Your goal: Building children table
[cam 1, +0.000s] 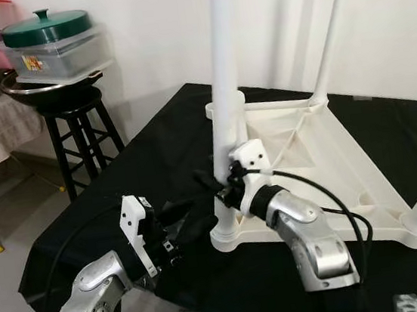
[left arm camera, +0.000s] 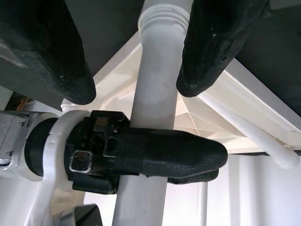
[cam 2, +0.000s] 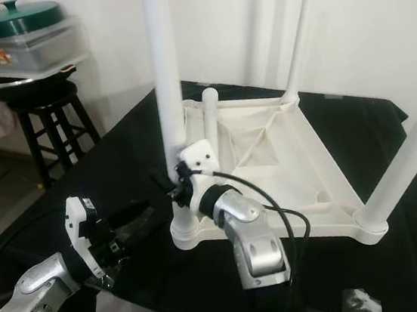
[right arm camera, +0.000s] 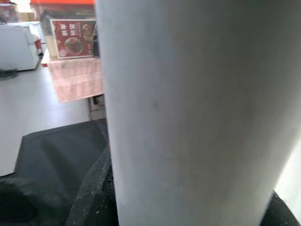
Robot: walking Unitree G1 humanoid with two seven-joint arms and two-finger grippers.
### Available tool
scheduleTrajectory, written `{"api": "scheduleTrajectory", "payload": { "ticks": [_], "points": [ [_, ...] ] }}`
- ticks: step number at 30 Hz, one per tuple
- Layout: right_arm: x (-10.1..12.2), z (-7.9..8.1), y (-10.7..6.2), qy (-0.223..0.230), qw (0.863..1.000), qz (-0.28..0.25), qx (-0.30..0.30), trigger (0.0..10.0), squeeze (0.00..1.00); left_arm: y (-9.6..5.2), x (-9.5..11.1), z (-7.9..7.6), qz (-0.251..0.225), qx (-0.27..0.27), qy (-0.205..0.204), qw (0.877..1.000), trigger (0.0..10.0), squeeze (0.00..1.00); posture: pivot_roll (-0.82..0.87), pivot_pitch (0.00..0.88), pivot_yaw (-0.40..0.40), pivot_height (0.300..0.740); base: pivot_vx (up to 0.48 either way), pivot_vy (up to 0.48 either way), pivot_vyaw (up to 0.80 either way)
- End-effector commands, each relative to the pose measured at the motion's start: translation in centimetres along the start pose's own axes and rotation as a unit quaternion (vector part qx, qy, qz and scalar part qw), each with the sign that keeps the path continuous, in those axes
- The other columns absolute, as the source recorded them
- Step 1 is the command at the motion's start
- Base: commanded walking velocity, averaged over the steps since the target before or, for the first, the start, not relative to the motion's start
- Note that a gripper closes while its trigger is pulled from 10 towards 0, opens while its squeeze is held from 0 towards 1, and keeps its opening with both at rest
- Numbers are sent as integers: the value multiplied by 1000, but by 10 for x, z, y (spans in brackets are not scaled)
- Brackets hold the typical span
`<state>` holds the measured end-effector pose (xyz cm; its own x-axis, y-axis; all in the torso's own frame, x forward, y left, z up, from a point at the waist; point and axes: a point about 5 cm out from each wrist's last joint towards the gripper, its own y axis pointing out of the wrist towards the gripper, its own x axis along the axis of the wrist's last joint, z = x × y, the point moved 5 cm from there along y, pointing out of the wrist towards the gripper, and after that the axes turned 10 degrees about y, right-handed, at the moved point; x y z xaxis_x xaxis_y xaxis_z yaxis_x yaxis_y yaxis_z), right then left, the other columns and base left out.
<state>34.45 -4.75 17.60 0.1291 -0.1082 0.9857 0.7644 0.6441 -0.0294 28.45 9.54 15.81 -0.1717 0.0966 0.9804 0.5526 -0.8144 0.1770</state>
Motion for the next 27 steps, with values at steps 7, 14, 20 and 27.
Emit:
{"api": "scheduleTrajectory", "payload": {
  "ticks": [7, 14, 20, 27],
  "points": [
    [10, -1, -2, -29, 994, 35, 97, 10000, 1000, 0, -2, 4, 2, 16, 1, 1000, 10000, 0, -37, 0, -52, 740, 0, 0, 0],
    [35, 5, -9, -98, 953, 48, 283, 10000, 1000, 1, -2, 2, 3, 9, -1, 1000, 10000, 0, -25, 0, -48, 740, 0, 0, 0],
    [38, 1, -1, -89, 919, 98, 372, 10000, 0, -1, 1, -2, 2, 6, -2, 1000, 10000, 0, 9, 0, -43, 740, 0, 0, 0],
    [40, 1, 4, -78, 915, 102, 381, 10000, 0, -2, 1, -4, 3, 2, -4, 1000, 10000, 0, 14, 0, -42, 740, 0, 0, 0]
  ]
}}
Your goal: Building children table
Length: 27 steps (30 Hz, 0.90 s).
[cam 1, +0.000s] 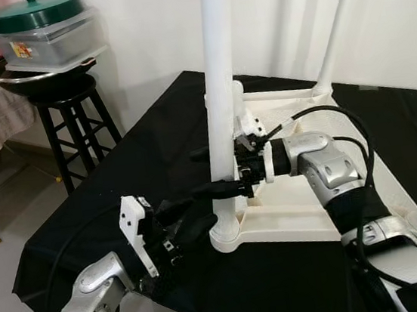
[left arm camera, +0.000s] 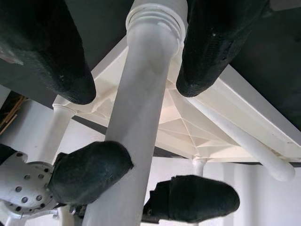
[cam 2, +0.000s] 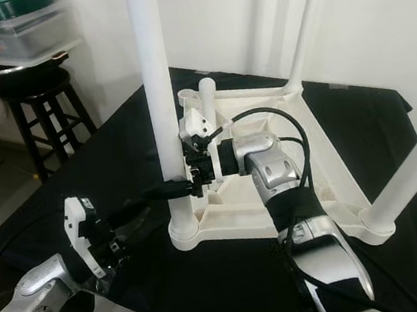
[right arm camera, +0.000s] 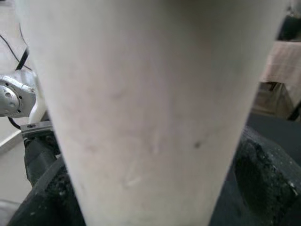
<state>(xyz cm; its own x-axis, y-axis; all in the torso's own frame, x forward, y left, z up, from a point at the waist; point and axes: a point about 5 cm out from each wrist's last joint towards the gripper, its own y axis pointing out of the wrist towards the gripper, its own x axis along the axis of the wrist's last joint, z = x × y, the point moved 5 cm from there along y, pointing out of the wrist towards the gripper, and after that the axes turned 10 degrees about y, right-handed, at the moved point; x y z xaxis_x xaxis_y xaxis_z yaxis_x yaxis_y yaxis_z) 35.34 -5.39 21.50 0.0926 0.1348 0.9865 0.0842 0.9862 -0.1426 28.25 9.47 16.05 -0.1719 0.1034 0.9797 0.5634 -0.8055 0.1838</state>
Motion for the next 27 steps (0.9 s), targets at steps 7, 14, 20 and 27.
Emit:
{"api": "scheduleTrajectory", "payload": {
  "ticks": [7, 14, 20, 27],
  "points": [
    [-15, -8, 2, 55, 998, 13, 32, 0, 0, -3, -1, -7, 9, -18, -5, 1000, 10000, 0, 30, 0, -47, 740, 0, 0, 0],
    [-34, -17, -13, 43, 996, -2, -80, 0, 0, -3, 0, -6, 7, -19, -7, 1000, 10000, 0, 8, 0, -52, 740, 0, 0, 0],
    [-87, -26, -21, 156, 888, 8, -432, 0, 0, -7, 2, -3, 6, -18, -8, 1000, 10000, 0, -16, 6, -47, 740, 0, 0, 0],
    [-83, -10, -15, 86, 884, 9, -459, 0, 0, -8, -1, 2, 11, -15, 2, 1000, 10000, 0, -52, 0, -12, 740, 0, 0, 0]
  ]
}}
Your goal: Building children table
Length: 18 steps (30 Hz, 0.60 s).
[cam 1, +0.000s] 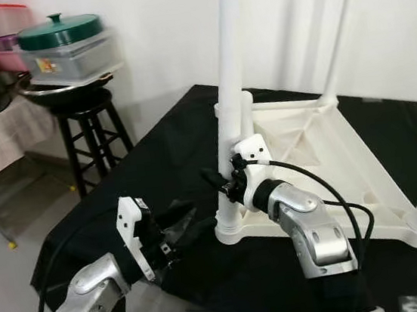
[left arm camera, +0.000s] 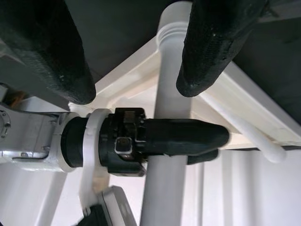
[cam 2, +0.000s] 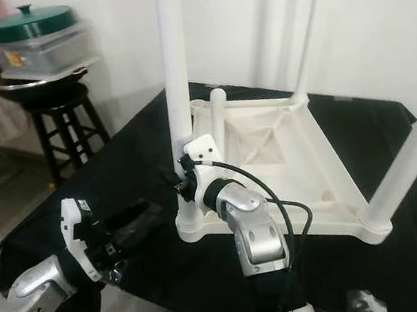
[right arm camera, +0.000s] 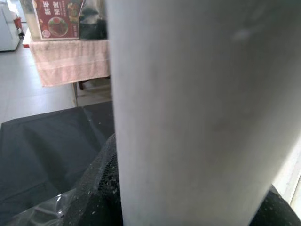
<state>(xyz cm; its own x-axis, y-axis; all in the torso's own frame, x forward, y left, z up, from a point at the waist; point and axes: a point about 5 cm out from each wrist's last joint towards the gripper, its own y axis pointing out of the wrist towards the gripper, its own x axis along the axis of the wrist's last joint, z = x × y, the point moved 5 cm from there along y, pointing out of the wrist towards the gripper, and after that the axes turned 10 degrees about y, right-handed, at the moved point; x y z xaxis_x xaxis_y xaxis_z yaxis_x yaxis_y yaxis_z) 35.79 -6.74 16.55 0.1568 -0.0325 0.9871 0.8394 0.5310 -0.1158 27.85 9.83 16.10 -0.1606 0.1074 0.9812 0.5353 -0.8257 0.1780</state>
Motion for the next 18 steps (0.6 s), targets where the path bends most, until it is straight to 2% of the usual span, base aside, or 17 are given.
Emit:
{"api": "scheduleTrajectory", "payload": {
  "ticks": [1, 5, 6, 7, 10, 11, 15, 18],
  "points": [
    [-24, -13, -6, -27, 998, 48, -26, 0, 0, -2, -3, 4, 11, 2, 8, 1000, 10000, 0, -32, 0, -46, 740, 0, 0, 0],
    [-16, -13, -1, -25, 999, 42, -22, 0, 0, -1, -2, 3, 14, 5, 4, 1000, 10000, 0, -37, 0, -41, 740, 0, 0, 0],
    [-12, -12, 2, -27, 999, 39, -19, 0, 0, -1, -2, 7, 11, 22, 1, 1000, 10000, 0, -32, 0, -42, 740, 0, 0, 0],
    [-7, -11, 5, -21, 999, 28, -18, 10000, 0, -2, -2, 13, 13, 47, 2, 999, 10000, 0, -34, 0, -38, 740, 0, 0, 0],
    [-2, -8, 5, -11, 1000, 18, -19, 10000, 0, -4, -2, 18, 14, 68, 4, 998, 10000, 0, -34, 0, -37, 740, 0, 0, 0],
    [14, -5, 3, 9, 1000, -9, 1, 10000, 1000, -9, -4, 30, 30, 112, 19, 993, 10000, 0, -46, 0, -29, 740, 0, 0, 0],
    [21, -6, 1, 9, 1000, -19, 7, 10000, 1000, -13, -7, 37, 42, 137, 26, 989, 10000, 0, -47, 0, -28, 740, 0, 0, 0],
    [26, -2, -9, -2, 998, -37, 53, 10000, 1000, -18, -10, 46, 61, 173, 48, 982, 10000, 0, -53, 0, -25, 740, 0, 0, 0]
  ]
}}
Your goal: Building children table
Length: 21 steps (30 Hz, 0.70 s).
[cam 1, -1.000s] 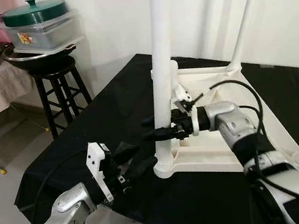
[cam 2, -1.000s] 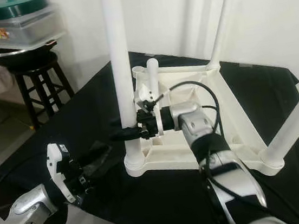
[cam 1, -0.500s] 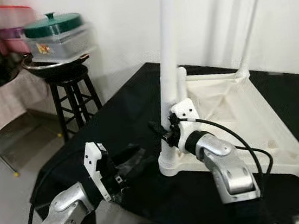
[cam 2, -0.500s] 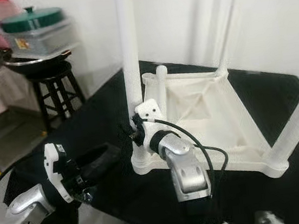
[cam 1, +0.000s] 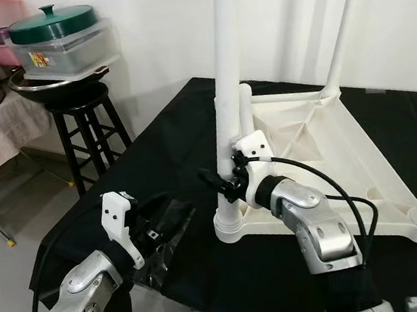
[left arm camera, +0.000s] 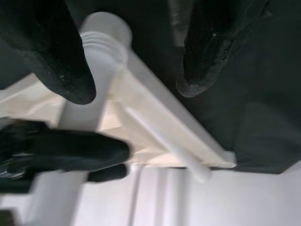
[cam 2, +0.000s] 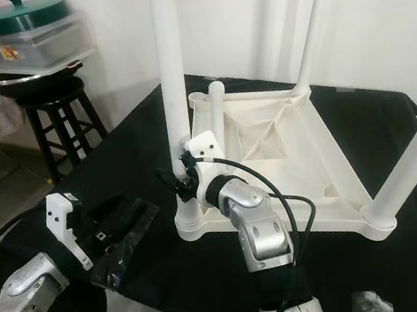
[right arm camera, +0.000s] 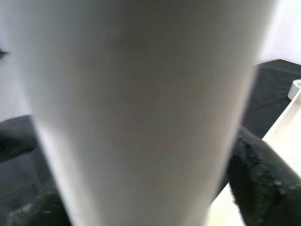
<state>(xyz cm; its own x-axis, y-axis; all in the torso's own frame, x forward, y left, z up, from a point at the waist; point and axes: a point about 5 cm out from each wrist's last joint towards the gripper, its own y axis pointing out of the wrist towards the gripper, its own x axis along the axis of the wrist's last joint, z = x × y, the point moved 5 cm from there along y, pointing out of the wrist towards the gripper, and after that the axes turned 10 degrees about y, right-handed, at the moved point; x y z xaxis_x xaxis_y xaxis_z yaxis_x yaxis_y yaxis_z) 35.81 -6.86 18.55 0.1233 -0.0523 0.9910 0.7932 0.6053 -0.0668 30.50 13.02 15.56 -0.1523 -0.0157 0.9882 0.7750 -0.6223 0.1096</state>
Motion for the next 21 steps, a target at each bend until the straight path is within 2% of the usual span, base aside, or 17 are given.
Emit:
{"api": "scheduleTrajectory", "payload": {
  "ticks": [1, 2, 3, 4, 6, 7, 11, 13, 15, 16, 21],
  "points": [
    [4, 4, -11, -5, 999, -12, 42, 10000, 1000, -3, -5, 9, 16, 28, 18, 999, 10000, 0, -60, 0, -23, 740, 0, 0, 0],
    [4, 4, -11, -5, 999, -12, 42, 10000, 1000, -3, -5, 9, 16, 28, 18, 999, 10000, 0, -60, 0, -23, 740, 0, 0, 0],
    [-1, 11, -17, -13, 997, 0, 77, 10000, 1000, -3, -6, 10, 18, 33, 23, 999, 10000, 0, -61, 0, -23, 740, 0, 0, 0],
    [-14, 23, -31, -30, 989, 28, 139, 10000, 898, -5, -7, 13, 24, 49, 23, 998, 10000, 0, -63, 0, -24, 740, 0, 0, 0],
    [-18, 26, -35, -34, 987, 37, 155, 10000, 898, -5, -8, 14, 26, 55, 22, 998, 10000, 0, -63, 0, -24, 740, 0, 0, 0],
    [-25, 24, -41, -33, 986, 46, 159, 10000, 0, -5, -10, 16, 34, 63, 24, 997, 10000, 0, -65, 0, -21, 740, 0, 0, 0],
    [-35, 22, -52, -31, 984, 62, 166, 10000, 0, -5, -13, 19, 46, 75, 28, 996, 10000, 0, -65, 0, -21, 740, 0, 0, 0],
    [-43, 3, -53, -15, 991, 68, 110, 10000, 0, -6, -16, 23, 59, 91, 42, 993, 10000, 0, -71, 0, -20, 740, 0, 0, 0],
    [-48, -8, -57, 4, 995, 69, 77, 10000, 0, -7, -17, 26, 67, 103, 51, 991, 10000, 0, -71, 0, -20, 740, 0, 0, 0],
    [-48, -8, -57, 4, 995, 69, 77, 10000, 0, -7, -17, 26, 67, 103, 51, 991, 10000, 0, -71, 0, -20, 740, 0, 0, 0],
    [-57, -14, -79, 27, 995, 76, 60, 10000, 0, -12, -19, 31, 75, 129, 58, 987, 10000, 0, -72, 0, -25, 740, 0, 0, 0]
  ]
}}
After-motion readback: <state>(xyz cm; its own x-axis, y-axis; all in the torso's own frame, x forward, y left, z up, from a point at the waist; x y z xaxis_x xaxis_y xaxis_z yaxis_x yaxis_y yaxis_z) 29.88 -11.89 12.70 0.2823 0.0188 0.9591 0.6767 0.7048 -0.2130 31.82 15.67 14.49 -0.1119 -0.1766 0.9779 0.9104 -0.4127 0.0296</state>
